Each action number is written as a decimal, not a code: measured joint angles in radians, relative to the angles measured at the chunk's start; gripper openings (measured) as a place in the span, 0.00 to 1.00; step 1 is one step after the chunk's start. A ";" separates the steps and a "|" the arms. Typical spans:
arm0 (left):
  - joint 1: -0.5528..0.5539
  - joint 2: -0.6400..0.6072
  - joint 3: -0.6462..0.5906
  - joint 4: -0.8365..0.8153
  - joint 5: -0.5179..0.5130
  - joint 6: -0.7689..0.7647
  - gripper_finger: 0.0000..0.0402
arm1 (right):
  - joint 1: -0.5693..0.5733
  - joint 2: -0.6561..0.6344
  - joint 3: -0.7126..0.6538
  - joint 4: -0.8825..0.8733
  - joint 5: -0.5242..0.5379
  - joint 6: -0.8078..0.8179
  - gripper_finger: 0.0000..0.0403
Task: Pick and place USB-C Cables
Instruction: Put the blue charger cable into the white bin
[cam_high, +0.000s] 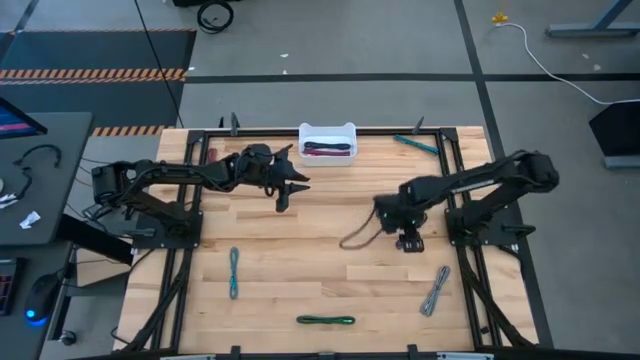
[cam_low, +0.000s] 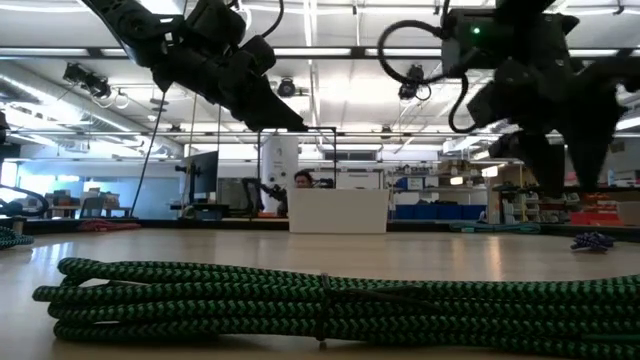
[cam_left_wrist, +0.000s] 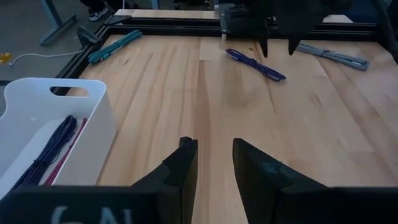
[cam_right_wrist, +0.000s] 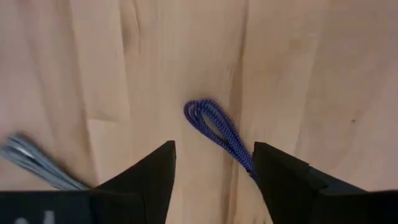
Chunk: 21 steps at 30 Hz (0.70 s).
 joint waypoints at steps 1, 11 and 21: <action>0.000 0.000 0.000 -0.001 0.000 0.000 0.27 | 0.028 0.016 0.000 0.002 0.030 0.000 0.56; 0.000 0.000 0.000 -0.002 0.000 0.023 0.27 | 0.150 0.149 -0.019 0.045 0.172 -0.005 0.56; 0.000 0.000 0.000 -0.008 0.001 0.022 0.27 | 0.153 0.231 -0.028 0.071 0.159 -0.007 0.30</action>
